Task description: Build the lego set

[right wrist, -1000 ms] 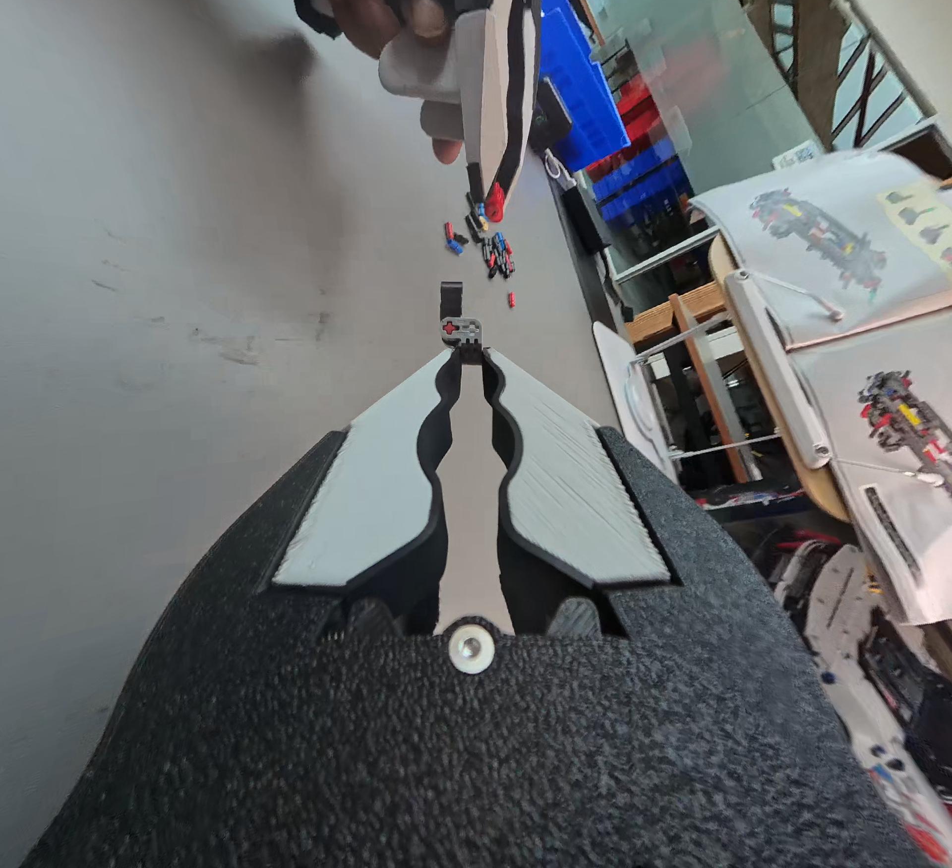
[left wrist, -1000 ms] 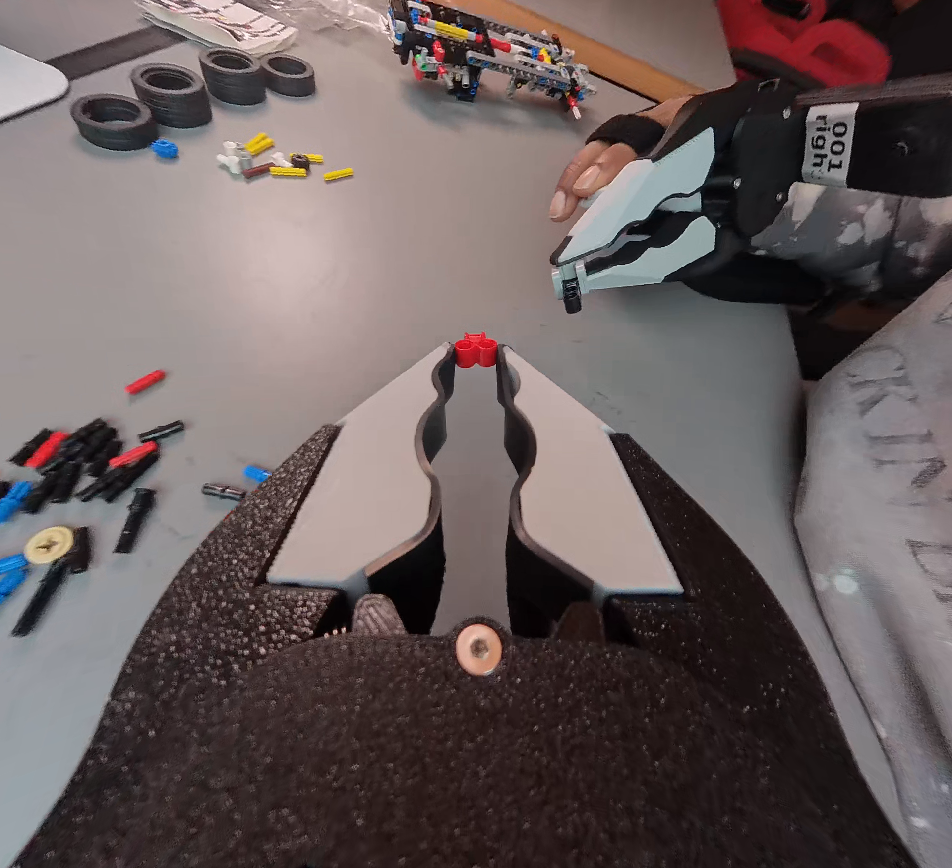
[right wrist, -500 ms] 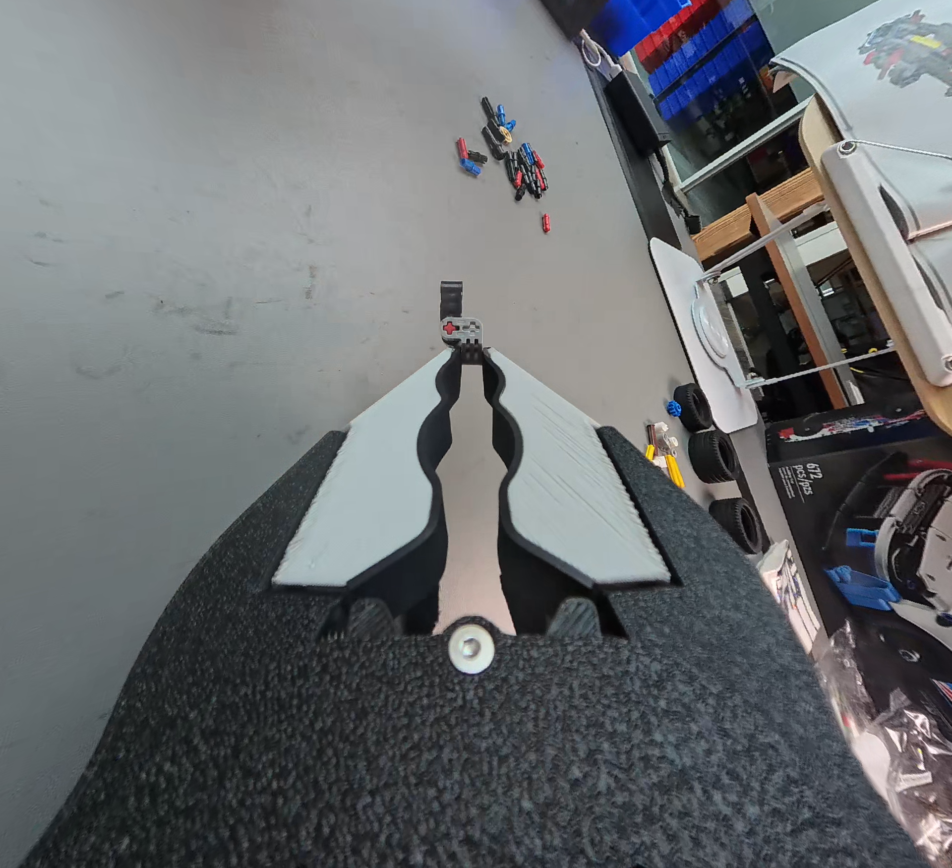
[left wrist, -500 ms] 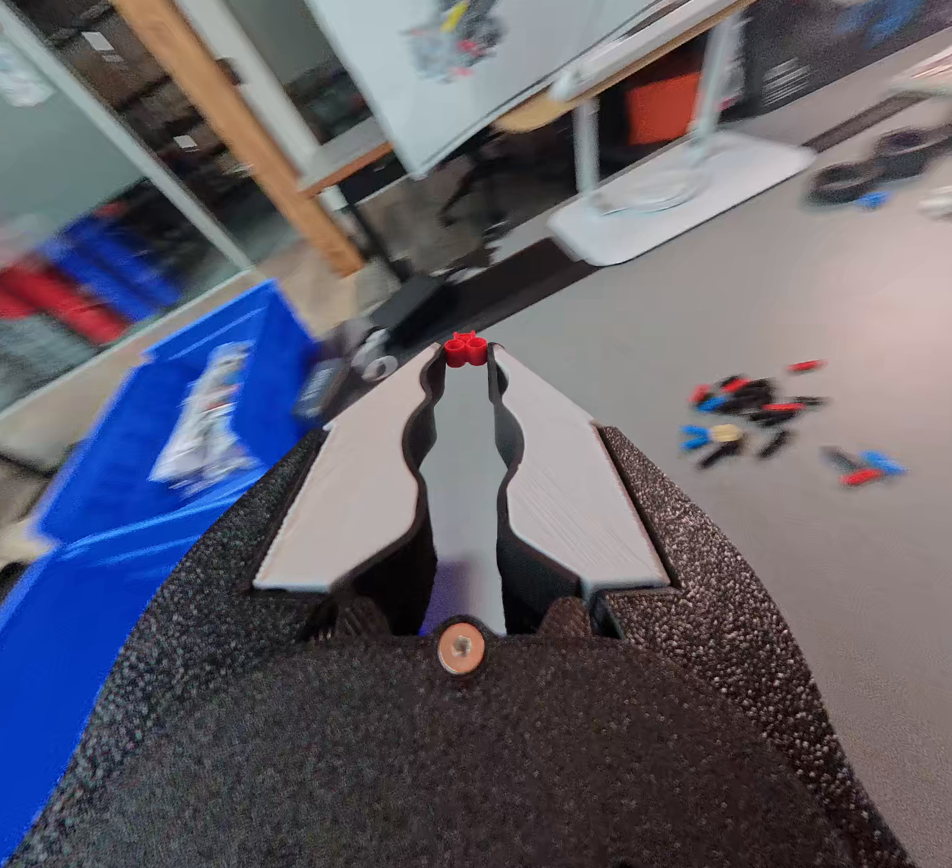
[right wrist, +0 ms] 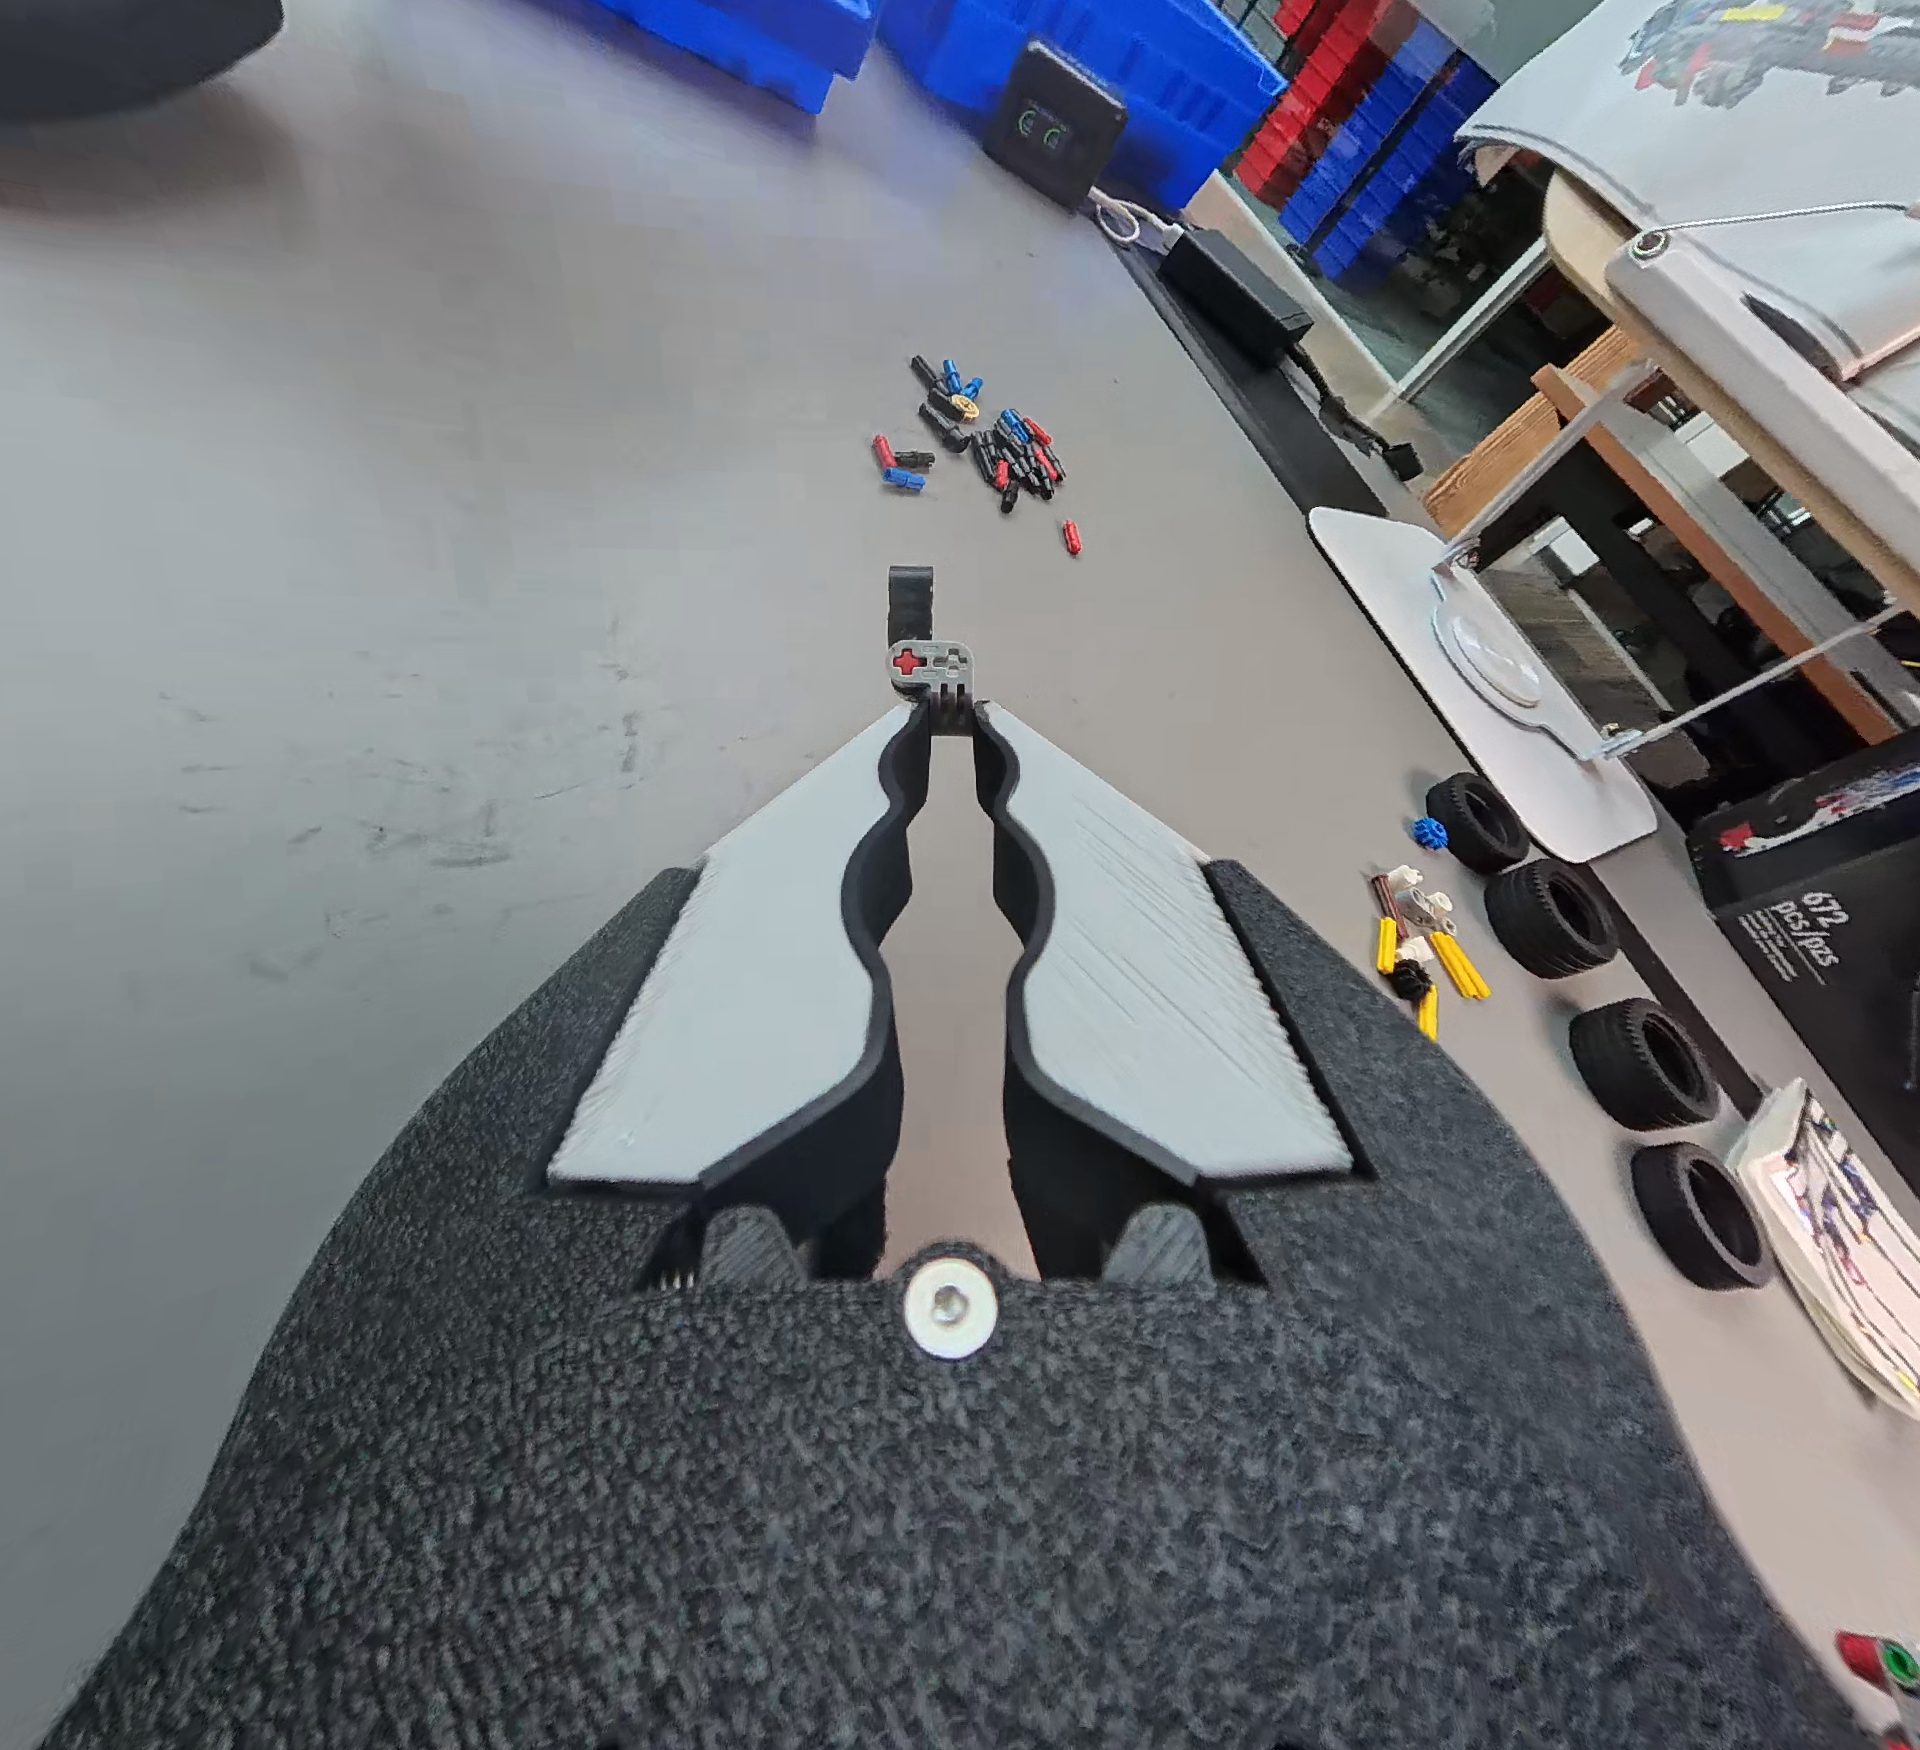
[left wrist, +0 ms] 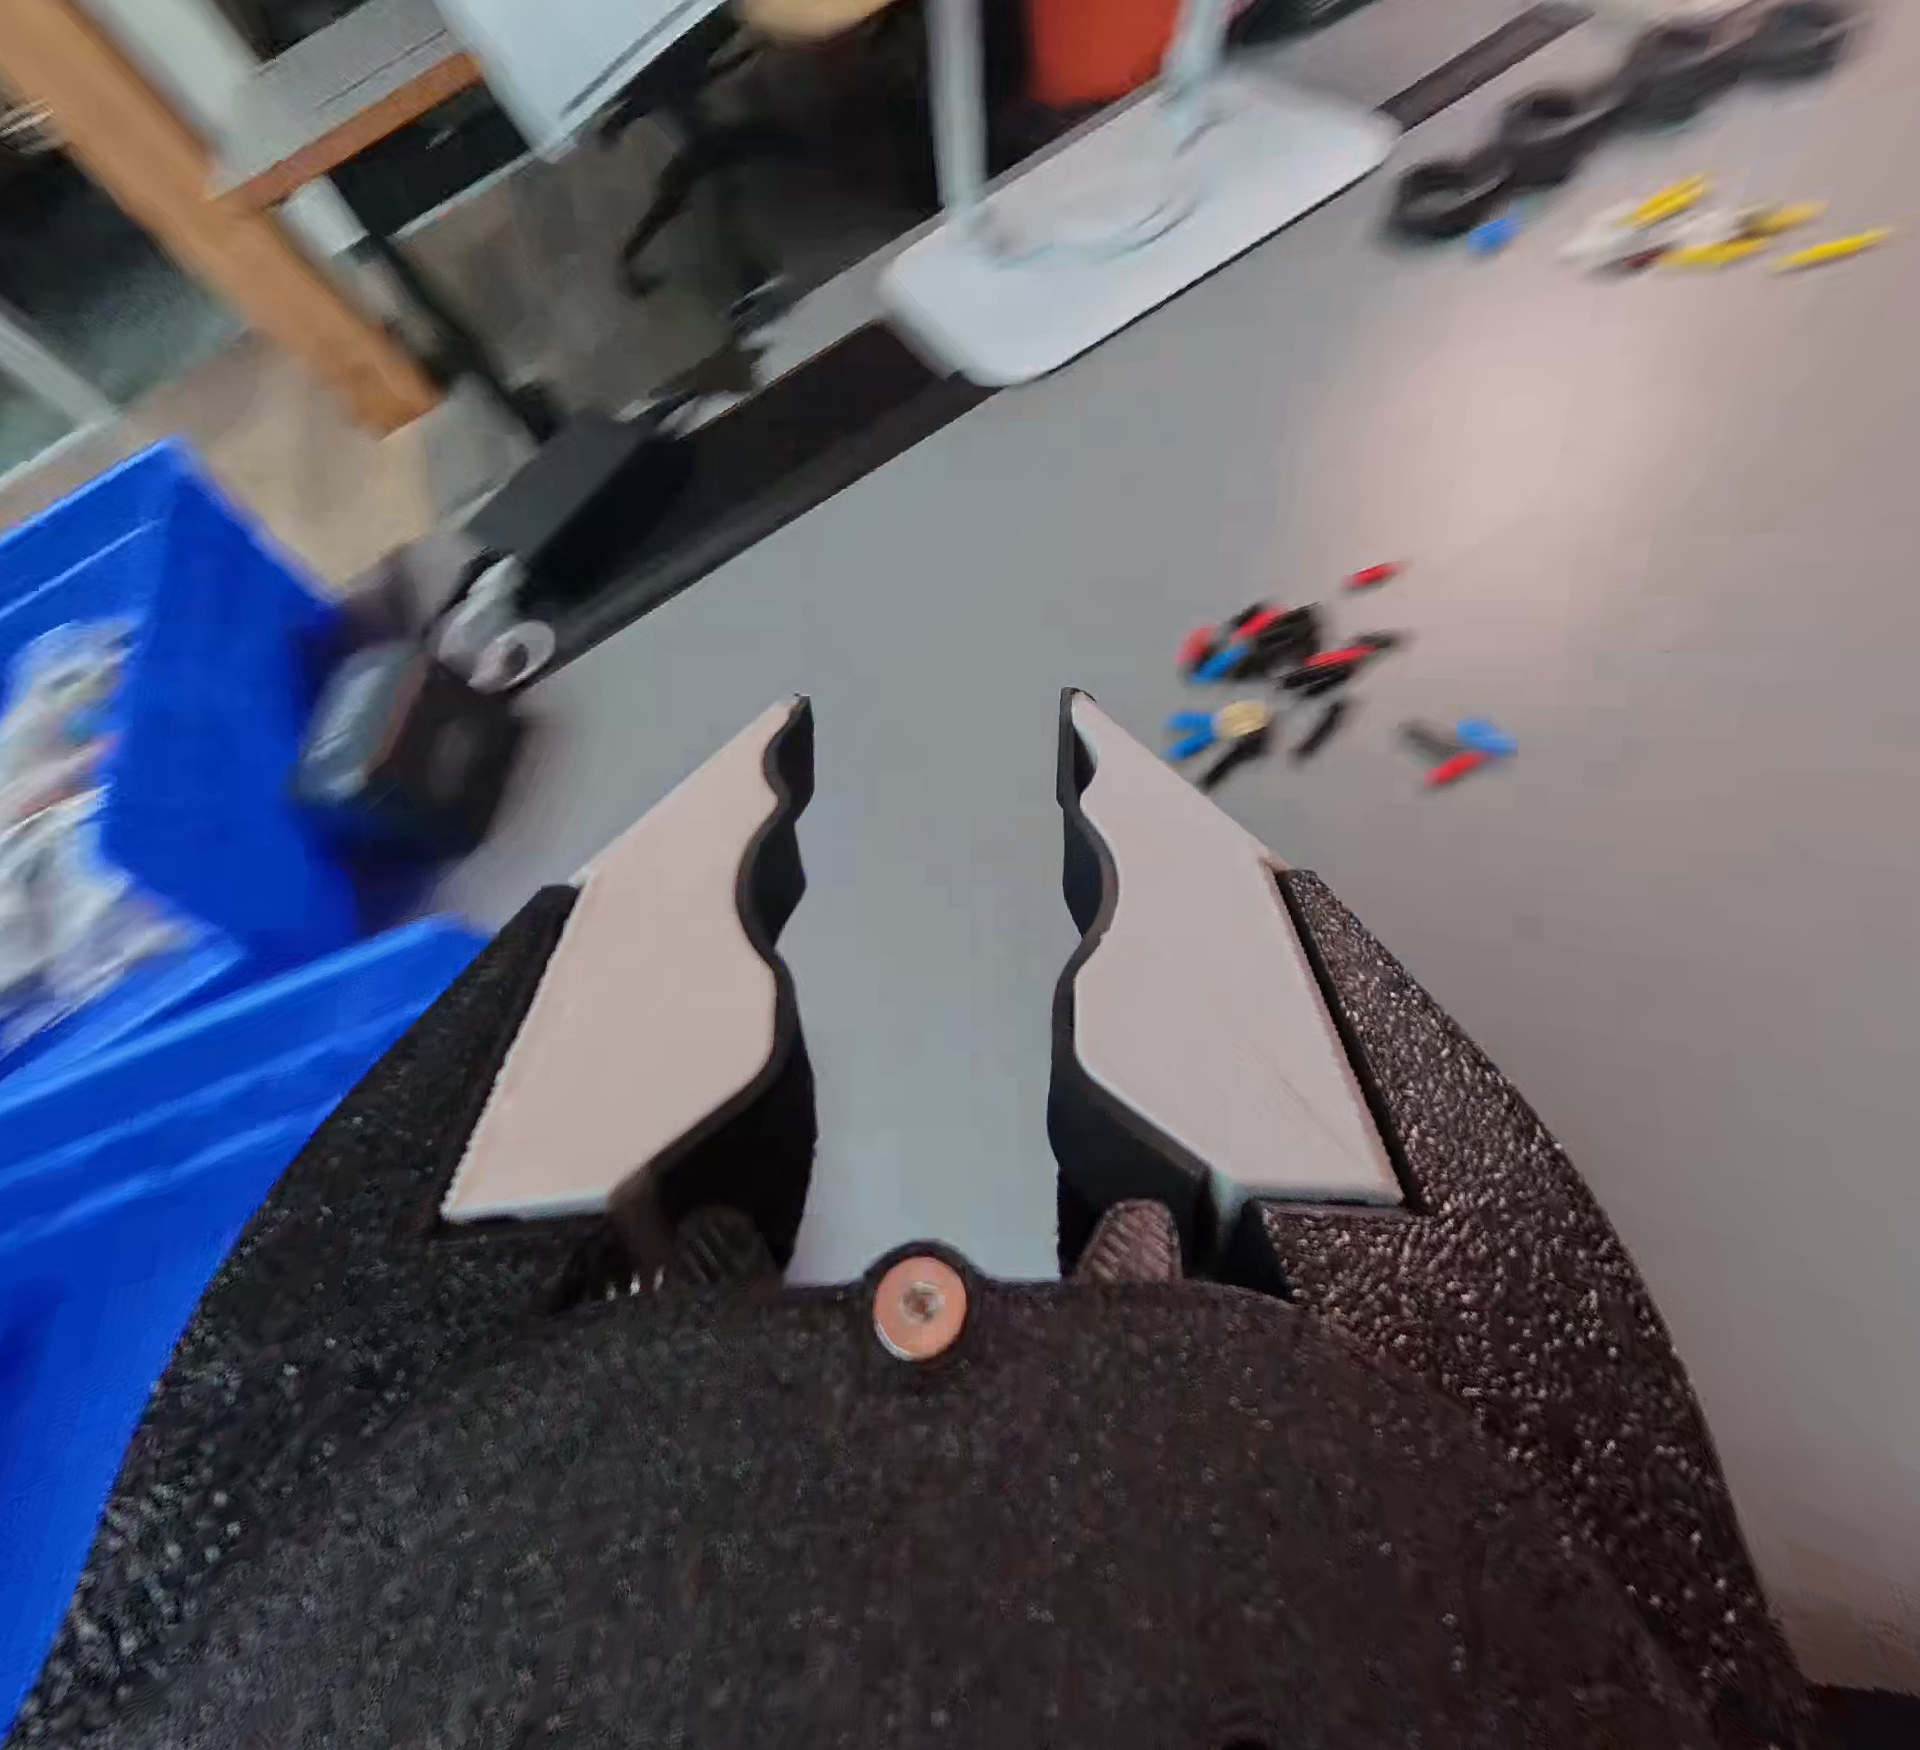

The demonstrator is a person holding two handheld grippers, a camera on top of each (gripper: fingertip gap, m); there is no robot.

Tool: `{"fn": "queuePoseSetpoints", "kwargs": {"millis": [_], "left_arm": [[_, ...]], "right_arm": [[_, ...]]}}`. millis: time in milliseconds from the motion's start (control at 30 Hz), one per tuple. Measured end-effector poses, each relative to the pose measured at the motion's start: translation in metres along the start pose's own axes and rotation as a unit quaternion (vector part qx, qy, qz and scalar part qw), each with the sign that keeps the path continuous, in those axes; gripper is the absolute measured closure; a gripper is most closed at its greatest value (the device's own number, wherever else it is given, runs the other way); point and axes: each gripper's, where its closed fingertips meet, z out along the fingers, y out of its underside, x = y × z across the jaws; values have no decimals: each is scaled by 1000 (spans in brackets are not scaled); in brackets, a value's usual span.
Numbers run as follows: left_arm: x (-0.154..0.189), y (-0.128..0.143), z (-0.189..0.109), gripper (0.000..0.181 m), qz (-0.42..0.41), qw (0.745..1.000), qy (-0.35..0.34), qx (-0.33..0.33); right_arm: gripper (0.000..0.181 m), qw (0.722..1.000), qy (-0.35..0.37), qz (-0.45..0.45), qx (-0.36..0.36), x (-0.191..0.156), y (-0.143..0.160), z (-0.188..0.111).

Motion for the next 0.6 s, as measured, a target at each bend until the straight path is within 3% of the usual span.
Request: {"fn": "queuePoseSetpoints", "kwargs": {"millis": [67, 133, 233, 367, 600], "left_arm": [[80, -35, -1, 140, -18, 981, 177, 82], [153, -53, -13, 144, -23, 936, 330, 120], [226, -57, -27, 147, 6, 886, 444, 133], [271, -53, -33, 150, 52, 865, 482, 131], [286, -43, -38, 170, 85, 854, 499, 121]], "right_arm": [[174, 999, -6, 30, 17, 1, -5, -2], [174, 997, -21, 62, 37, 0, -12, -4], [174, 991, -49, 106, 61, -3, -20, -8], [174, 983, -87, 139, 81, -11, -29, -12], [174, 970, -147, 176, 82, -28, -36, -12]]}}
